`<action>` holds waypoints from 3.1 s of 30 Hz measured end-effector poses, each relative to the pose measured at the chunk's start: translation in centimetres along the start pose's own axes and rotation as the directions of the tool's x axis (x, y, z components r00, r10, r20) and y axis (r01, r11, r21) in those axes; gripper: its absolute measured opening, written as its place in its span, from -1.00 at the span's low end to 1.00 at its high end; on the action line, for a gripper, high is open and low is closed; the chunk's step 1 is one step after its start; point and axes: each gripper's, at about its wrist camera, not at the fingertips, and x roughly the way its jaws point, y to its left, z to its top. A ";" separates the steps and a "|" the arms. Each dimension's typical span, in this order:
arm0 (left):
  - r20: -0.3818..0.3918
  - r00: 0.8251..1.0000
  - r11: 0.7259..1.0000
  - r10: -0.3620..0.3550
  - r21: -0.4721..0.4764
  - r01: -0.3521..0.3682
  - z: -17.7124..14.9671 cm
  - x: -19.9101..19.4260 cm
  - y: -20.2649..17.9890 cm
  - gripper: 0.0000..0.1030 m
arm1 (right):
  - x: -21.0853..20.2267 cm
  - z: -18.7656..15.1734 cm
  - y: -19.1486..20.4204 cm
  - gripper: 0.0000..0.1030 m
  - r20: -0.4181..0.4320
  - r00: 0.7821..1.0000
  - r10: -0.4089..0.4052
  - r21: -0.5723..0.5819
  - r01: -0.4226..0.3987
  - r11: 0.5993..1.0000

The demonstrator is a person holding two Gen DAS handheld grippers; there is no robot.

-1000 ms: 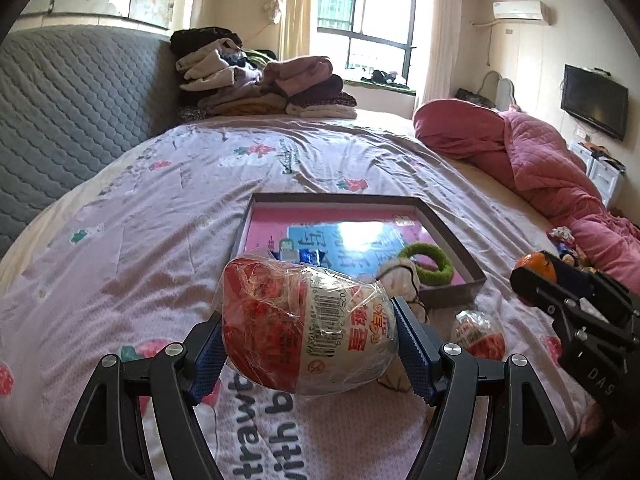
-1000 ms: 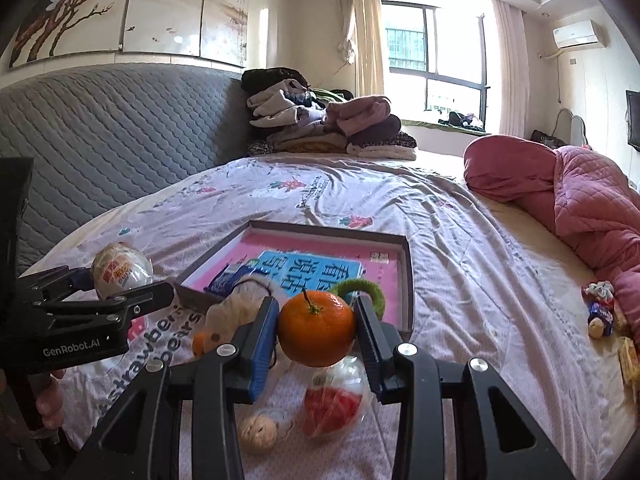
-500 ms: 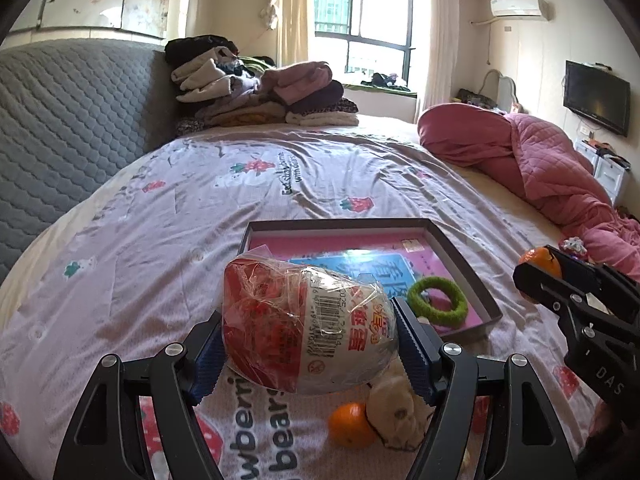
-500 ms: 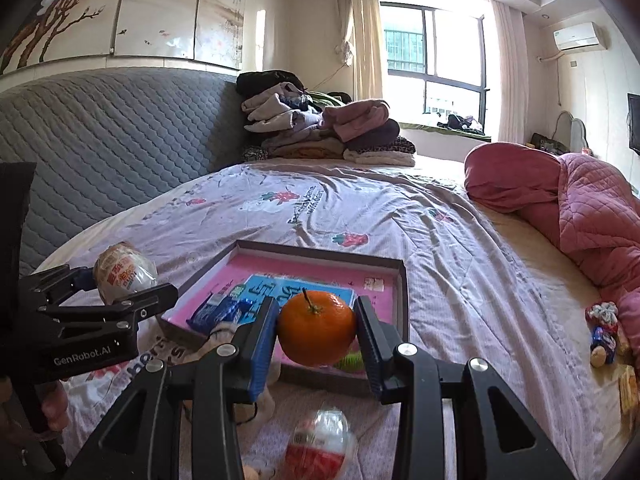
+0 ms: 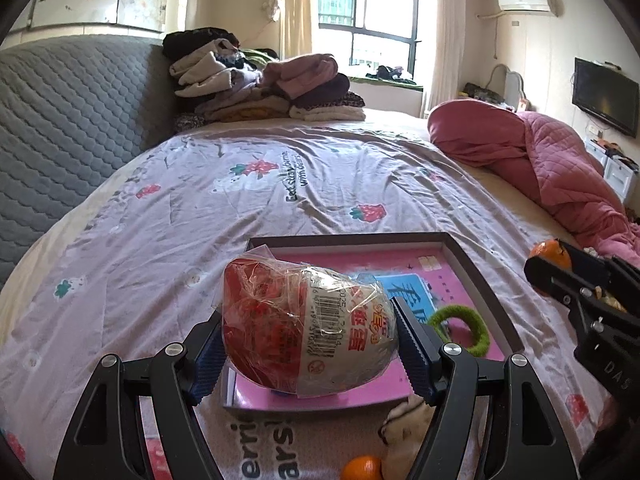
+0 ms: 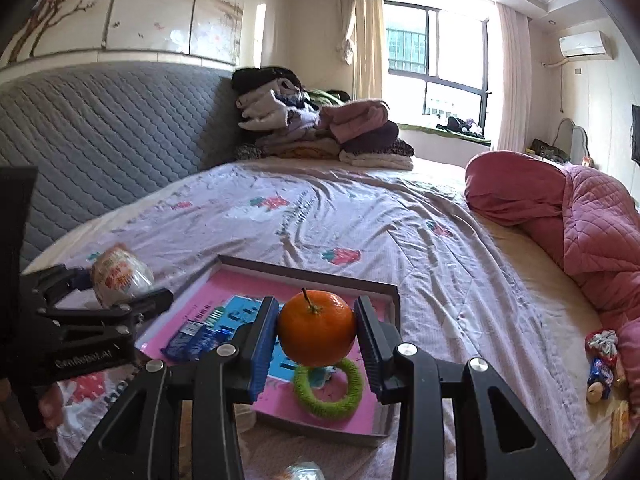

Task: Organize objects
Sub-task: 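Carry the wrapped package with the left tool while the right tool carries the mandarin to the tray, then lower the wrapped package with the left tool while the right tool lowers the mandarin into the tray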

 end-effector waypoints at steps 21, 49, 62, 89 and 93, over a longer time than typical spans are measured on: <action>-0.084 0.996 0.999 0.033 0.008 -0.032 1.6 7.5 0.1 0.48 | 5.7 -0.4 -2.1 -0.24 -0.099 0.995 -0.022 -0.012 0.020 1.000; -0.234 0.971 0.999 0.049 0.010 -0.048 0.1 14.5 1.1 0.48 | 14.6 -1.9 -4.1 -0.24 -0.254 0.967 -0.007 -0.017 0.003 1.000; -0.290 0.955 0.998 0.061 0.028 -0.055 -0.6 16.5 0.9 0.48 | 16.7 -3.0 -4.0 -0.24 -0.332 0.943 -0.019 -0.029 0.010 1.000; -0.317 0.945 0.997 0.077 0.042 -0.067 -1.2 16.7 0.9 0.49 | 17.4 -3.3 -3.7 -0.23 -0.387 0.920 -0.060 -0.054 0.043 0.998; -0.325 0.943 0.997 0.076 0.043 -0.065 -1.2 16.5 0.9 0.49 | 17.4 -3.4 -3.7 -0.22 -0.392 0.918 -0.060 -0.054 0.042 0.998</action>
